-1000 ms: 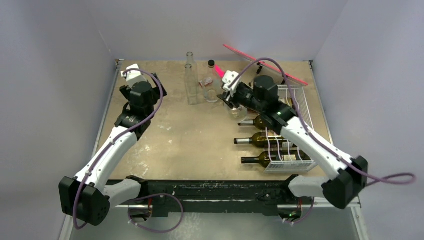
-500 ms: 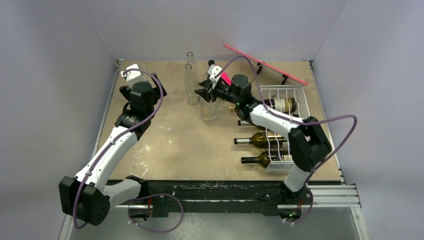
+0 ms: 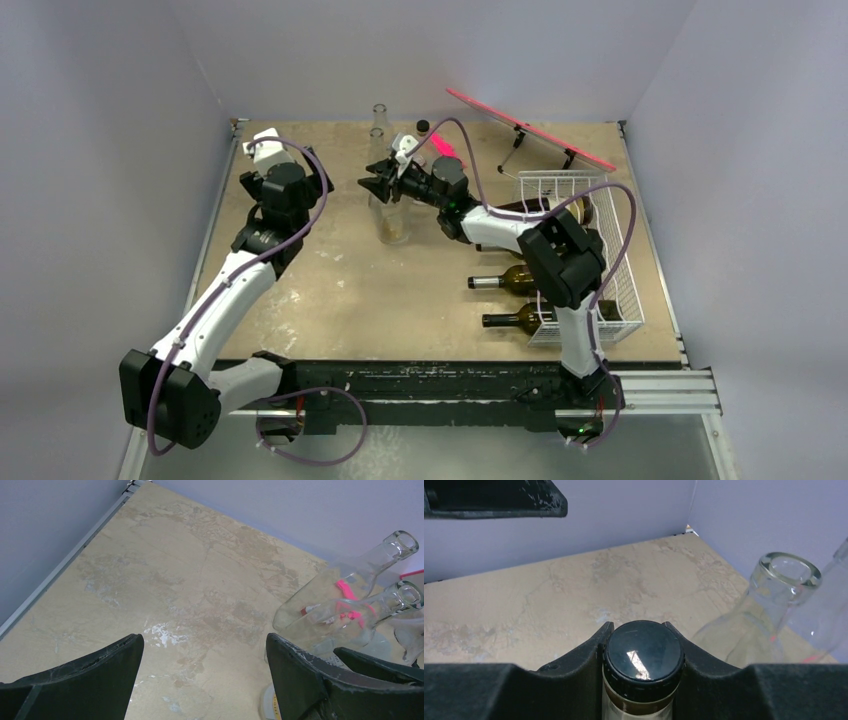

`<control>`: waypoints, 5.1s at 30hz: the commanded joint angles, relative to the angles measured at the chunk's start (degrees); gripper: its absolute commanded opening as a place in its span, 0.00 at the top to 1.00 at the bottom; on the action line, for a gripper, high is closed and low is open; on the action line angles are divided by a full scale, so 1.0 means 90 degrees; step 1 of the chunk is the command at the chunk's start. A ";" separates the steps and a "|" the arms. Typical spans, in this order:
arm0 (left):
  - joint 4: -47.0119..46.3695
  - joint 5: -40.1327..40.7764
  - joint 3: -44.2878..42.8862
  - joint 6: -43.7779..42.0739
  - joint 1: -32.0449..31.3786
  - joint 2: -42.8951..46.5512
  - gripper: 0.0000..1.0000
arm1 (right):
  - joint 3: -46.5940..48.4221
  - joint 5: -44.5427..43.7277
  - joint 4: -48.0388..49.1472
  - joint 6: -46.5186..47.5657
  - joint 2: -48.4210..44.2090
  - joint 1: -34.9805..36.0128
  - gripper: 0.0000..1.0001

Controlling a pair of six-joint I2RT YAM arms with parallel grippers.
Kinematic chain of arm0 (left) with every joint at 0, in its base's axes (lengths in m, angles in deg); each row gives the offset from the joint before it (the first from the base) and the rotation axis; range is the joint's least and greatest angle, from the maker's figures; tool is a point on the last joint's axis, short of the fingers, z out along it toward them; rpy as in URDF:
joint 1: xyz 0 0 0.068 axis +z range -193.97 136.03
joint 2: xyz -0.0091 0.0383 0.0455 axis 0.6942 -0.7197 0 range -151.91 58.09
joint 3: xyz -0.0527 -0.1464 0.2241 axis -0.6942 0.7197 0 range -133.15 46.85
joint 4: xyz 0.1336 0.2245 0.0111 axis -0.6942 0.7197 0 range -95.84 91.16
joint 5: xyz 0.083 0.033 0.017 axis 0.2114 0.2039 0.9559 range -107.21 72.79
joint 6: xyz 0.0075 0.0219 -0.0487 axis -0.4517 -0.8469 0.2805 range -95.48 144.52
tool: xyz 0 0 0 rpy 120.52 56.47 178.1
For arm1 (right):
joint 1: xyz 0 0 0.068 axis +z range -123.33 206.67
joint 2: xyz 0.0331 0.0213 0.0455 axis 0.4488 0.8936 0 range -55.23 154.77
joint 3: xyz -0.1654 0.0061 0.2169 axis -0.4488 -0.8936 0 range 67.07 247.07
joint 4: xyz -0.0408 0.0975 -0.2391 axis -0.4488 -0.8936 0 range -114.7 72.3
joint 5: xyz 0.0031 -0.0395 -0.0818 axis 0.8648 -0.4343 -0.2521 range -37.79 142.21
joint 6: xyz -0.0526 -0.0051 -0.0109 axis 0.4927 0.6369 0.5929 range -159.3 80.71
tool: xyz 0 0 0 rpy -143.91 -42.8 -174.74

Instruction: Take the wine bottle off the wine rack

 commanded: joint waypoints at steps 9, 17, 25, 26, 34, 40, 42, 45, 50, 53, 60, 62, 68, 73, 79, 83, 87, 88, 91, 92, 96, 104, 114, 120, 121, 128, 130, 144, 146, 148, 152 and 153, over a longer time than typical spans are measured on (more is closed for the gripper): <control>-0.0176 0.0053 -0.0264 -0.0077 -0.0033 0.0002 0.08 | 0.0650 -0.0153 0.1908 -0.0140 -0.0257 0.0090 1.00; -0.0174 0.0063 -0.0263 -0.0070 -0.0027 0.0012 0.08 | 0.0295 -0.0513 0.1642 -0.0044 -0.0542 0.0101 0.57; -0.0167 0.0109 -0.0256 -0.0101 -0.0029 0.0003 0.08 | 0.0299 -0.0554 0.1009 0.0168 -0.0880 0.0123 0.28; -0.0165 0.0127 -0.0261 -0.0098 -0.0033 0.0011 0.08 | 0.0300 -0.0525 0.0950 0.0174 -0.0935 0.0120 0.27; -0.0171 0.0170 -0.0241 -0.0132 -0.0032 -0.0068 0.08 | -0.0189 -0.0161 0.0283 0.0489 -0.2010 0.0162 0.24; -0.0133 0.0201 -0.0284 -0.0140 -0.0027 -0.0017 0.08 | -0.0838 -0.0360 -0.1258 0.1407 -0.3147 0.0161 0.20; -0.0146 0.0178 -0.0266 -0.0132 -0.0033 0.0019 0.08 | -0.1119 -0.0574 -0.1690 0.1577 -0.3600 0.0161 0.16; -0.0157 0.0087 -0.0286 -0.0090 -0.0033 0.0013 0.08 | -0.1660 -0.1016 -0.2156 0.1700 -0.4324 0.0163 0.02; -0.0151 0.0062 -0.0278 -0.0064 -0.0029 0.0047 0.08 | -0.2302 -0.1718 -0.3057 0.1796 -0.5466 0.0159 0.00; -0.0153 0.0004 -0.0292 -0.0042 -0.0033 0.0055 0.08 | -0.2558 -0.2233 -0.3704 0.1786 -0.5885 0.0159 0.00; -0.0155 -0.0025 -0.0299 -0.0025 -0.0030 0.0104 0.08 | -0.2422 -0.2500 -0.5045 0.1202 -0.6413 0.0159 0.00; -0.0154 -0.0039 -0.0295 -0.0020 -0.0032 0.0091 0.08 | -0.2415 -0.2699 -0.5306 0.1337 -0.6498 0.0159 0.00; -0.0146 -0.0069 -0.0300 -0.0002 -0.0029 0.0095 0.08 | -0.2410 -0.1907 -0.6471 0.1922 -0.6774 0.0159 0.00; -0.0142 -0.0039 -0.0309 -0.0011 -0.0027 0.0104 0.08 | -0.2201 -0.1163 -0.7636 0.2569 -0.7069 0.0166 0.00; -0.0146 -0.0101 -0.0304 0.0012 -0.0024 0.0113 0.08 | -0.2076 -0.1120 -0.9316 0.3520 -0.7187 0.0163 0.00; -0.0141 -0.0104 -0.0314 0.0011 -0.0023 0.0138 0.08 | -0.2121 -0.1045 -1.0571 0.4200 -0.7074 0.0161 0.00; -0.0146 -0.0129 -0.0320 0.0018 -0.0028 0.0107 0.08 | -0.2477 -0.1052 -1.1314 0.4860 -0.6988 0.0166 0.02; -0.0141 -0.0148 -0.0330 0.0020 -0.0026 0.0102 0.08 | -0.2574 -0.1045 -1.1390 0.4993 -0.6949 0.0159 0.03; -0.0136 -0.0161 -0.0335 0.0028 -0.0031 0.0100 0.08 | -0.2821 -0.1117 -1.1498 0.5292 -0.6693 0.0160 0.05; -0.0132 -0.0162 -0.0334 0.0029 -0.0032 0.0103 0.08 | -0.2888 -0.1192 -1.1490 0.5359 -0.6548 0.0159 0.06; -0.0138 -0.0145 -0.0322 0.0028 -0.0030 0.0129 0.08 | -0.2878 -0.1191 -1.1334 0.5520 -0.5818 0.0165 0.12; -0.0094 -0.0134 -0.0352 0.0014 -0.0029 0.0085 0.08 | -0.2981 -0.1116 -1.0797 0.5567 -0.4831 0.0257 0.28; -0.0122 -0.0146 -0.0338 0.0019 -0.0015 0.0153 0.08 | -0.3227 -0.1480 -1.0831 0.5425 -0.4186 0.0605 0.28; -0.0101 -0.0210 -0.0356 0.0043 -0.0019 0.0109 0.08 | -0.3228 -0.1880 -1.0598 0.5329 -0.3934 0.0704 0.27; -0.0122 -0.0210 -0.0340 0.0048 -0.0022 0.0111 0.08 | -0.3239 -0.1953 -1.0551 0.5341 -0.3909 0.0703 0.27; -0.0089 -0.0247 -0.0369 0.0071 -0.0025 0.0071 0.08 | -0.3314 -0.2049 -1.0331 0.5346 -0.3776 0.0750 0.29; -0.0151 -0.0274 -0.0322 0.0094 -0.0029 0.0101 0.08 | -0.3407 -0.2152 -1.0254 0.5326 -0.3834 0.0751 0.30; -0.0134 -0.0451 -0.0340 0.0173 -0.0023 -0.0089 0.08 | -0.3358 -0.1939 -1.0367 0.5711 -0.3903 0.0787 0.73; -0.0080 -0.0417 -0.0378 0.0165 -0.0021 -0.0109 0.08 | -0.3280 -0.1768 -1.0508 0.5895 -0.3871 0.0828 0.86; -0.0125 -0.0365 -0.0329 0.0160 -0.0031 -0.0048 0.08 | -0.3232 -0.1708 -1.0575 0.5971 -0.3802 0.0886 0.87; -0.0109 -0.0413 -0.0342 0.0160 -0.0028 -0.0090 0.08 | -0.3084 -0.1668 -1.0689 0.6020 -0.3665 0.1158 0.88; -0.0095 -0.0374 -0.0354 0.0150 -0.0024 -0.0087 0.08 | -0.3038 -0.1637 -1.0719 0.5999 -0.3643 0.1200 0.89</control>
